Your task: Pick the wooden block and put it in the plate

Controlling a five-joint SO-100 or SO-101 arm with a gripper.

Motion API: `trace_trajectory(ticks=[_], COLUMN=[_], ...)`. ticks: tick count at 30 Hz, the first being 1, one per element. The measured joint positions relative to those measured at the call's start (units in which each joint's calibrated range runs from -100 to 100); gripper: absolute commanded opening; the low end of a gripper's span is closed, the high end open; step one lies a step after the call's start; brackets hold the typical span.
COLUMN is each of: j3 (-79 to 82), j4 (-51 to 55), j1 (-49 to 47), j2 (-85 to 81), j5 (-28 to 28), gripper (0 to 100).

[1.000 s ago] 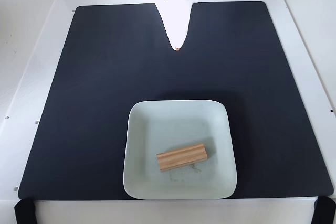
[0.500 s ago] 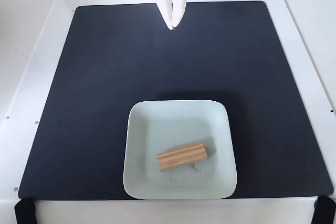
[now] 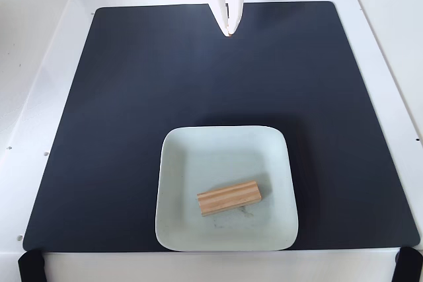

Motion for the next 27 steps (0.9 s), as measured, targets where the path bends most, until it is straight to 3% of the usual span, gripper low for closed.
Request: trace_trajectory(ticks=[23,27], j3=[0.00,0.00], j4=[3.49,8.42], j1=[0.87,-0.39], j2=[-0.26,-0.26], j5=[0.00,4.85], gripper=[1,1])
